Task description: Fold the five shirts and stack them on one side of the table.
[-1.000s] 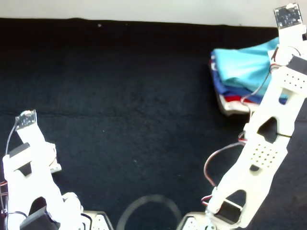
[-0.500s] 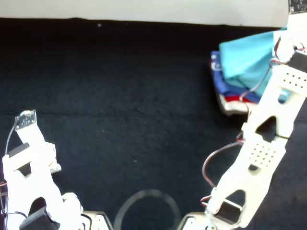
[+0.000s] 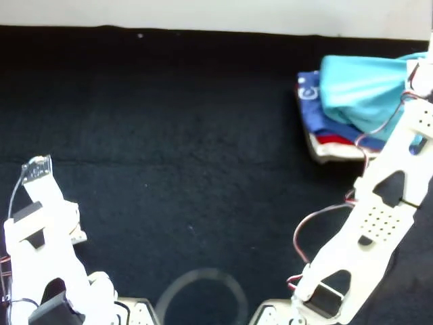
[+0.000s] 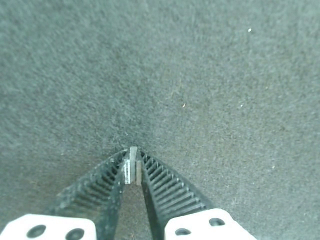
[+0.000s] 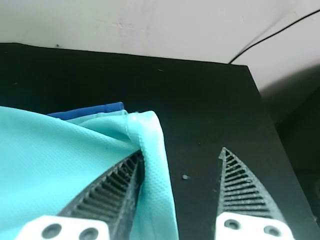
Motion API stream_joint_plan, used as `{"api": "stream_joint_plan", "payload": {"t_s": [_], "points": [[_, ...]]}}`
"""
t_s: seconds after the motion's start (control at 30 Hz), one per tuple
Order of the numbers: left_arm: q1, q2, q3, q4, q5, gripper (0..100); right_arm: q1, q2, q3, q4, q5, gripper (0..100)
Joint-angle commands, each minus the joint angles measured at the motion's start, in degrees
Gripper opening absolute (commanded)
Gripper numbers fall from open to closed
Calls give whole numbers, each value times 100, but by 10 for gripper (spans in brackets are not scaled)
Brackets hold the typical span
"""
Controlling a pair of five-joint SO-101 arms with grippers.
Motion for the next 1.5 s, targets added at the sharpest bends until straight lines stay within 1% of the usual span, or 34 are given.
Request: {"api": "stream_joint_plan", "payload": {"t_s": [0.0,0.1,0.2,0.23,0.27,0.4,0.43,0.5,0.57,0.67,0.83,0.87,0.9,0.97,1.03,1.1,1.3,1.37,1.47], "points": [[-4,-48,31,-88,-35,12,75,-75,-268,136,-44,215],[-4,-48,31,-88,-35,12,4,-48,-154,585,-62,217],[-4,-48,31,-88,-35,12,-207,154,330,804,-141,226],[-4,-48,31,-88,-35,12,-251,242,435,804,-378,236],[-4,-48,31,-88,-35,12,-277,338,505,796,-809,245],[-4,-48,31,-88,-35,12,-277,576,497,769,-2963,289],[-4,-48,31,-88,-35,12,-268,576,497,778,-3305,300],[-4,-48,31,-88,-35,12,-259,558,497,804,-3516,306],[-4,-48,31,-88,-35,12,-259,558,400,796,-3508,306],[-4,-48,31,-88,-35,12,-233,567,-198,804,-3508,307],[-4,-48,31,-88,-35,12,-215,567,-1745,813,-3508,301],[-4,-48,31,-88,-35,12,-215,567,-2026,857,-3508,280],[-4,-48,31,-88,-35,12,-233,567,-2264,971,-3508,237],[-4,-48,31,-88,-35,12,-312,541,-2554,1130,-3455,111],[-4,-48,31,-88,-35,12,-479,497,-2457,1244,-2901,5],[-4,-48,31,-88,-35,12,-655,488,-2387,1657,-2303,15],[-4,-48,31,-88,-35,12,-1376,462,-2387,3257,-1530,6],[-4,-48,31,-88,-35,12,-1578,488,-2334,3398,-1336,6],[-4,-48,31,-88,-35,12,-1666,505,-2273,3398,-1187,6]]}}
